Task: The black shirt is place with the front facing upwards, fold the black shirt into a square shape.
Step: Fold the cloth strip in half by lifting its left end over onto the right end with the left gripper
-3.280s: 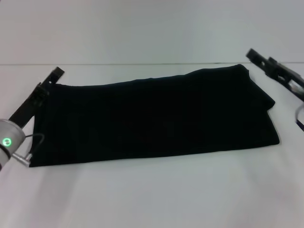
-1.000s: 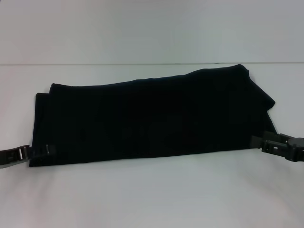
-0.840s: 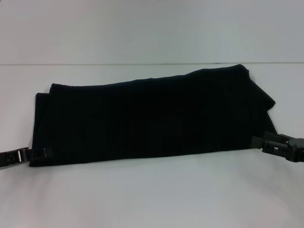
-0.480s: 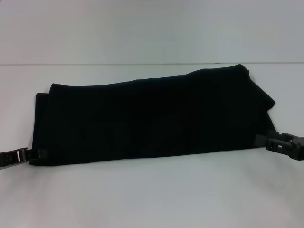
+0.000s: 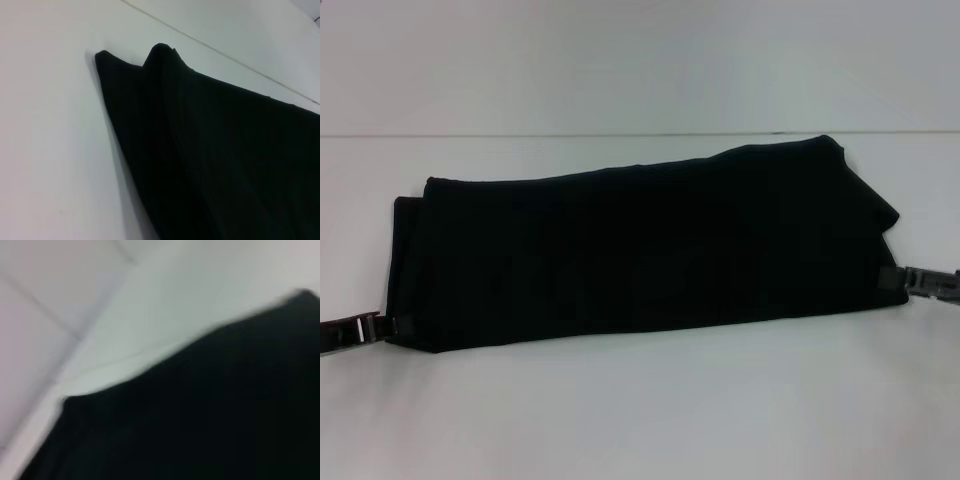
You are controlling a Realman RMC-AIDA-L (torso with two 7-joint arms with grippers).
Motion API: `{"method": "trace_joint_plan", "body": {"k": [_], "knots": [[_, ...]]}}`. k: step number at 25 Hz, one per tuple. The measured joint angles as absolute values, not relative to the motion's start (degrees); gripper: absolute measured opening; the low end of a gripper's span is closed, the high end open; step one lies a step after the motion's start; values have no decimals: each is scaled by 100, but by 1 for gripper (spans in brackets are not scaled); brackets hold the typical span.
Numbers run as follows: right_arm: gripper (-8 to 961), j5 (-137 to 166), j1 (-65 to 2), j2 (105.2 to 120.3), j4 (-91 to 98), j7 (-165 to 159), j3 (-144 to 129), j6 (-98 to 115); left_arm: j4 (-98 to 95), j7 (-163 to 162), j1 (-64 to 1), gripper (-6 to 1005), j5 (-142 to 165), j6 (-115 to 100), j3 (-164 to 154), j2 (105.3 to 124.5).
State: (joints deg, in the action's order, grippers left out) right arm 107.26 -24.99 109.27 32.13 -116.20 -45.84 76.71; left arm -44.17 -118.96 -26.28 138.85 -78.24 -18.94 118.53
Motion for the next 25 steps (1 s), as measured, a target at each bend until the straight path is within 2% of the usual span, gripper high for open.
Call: {"method": "trace_joint_plan", "body": {"k": [5,10,15,25], "knots": [[920,12611,-3183,10781,3668,-13815,-4299,7666,-4421,-11766,-2644,6,13826,-7928,-1890,11842],[916,13893,-3894,10894,3751,-14255,-3932,7765,-4393,-11621,-2675,6,13810,-7941,-1882,11833],[916,14074,-4113,11008,3704,-14349,-4063,7708,-4424,-11600,-2679,7,13759,-7965,-1874,11821],[917,14218,-4060,11007,3643,-14349,-4240,7201,-4431,-11585,-2715,7,13685,-8009,-1863,11812]]}}
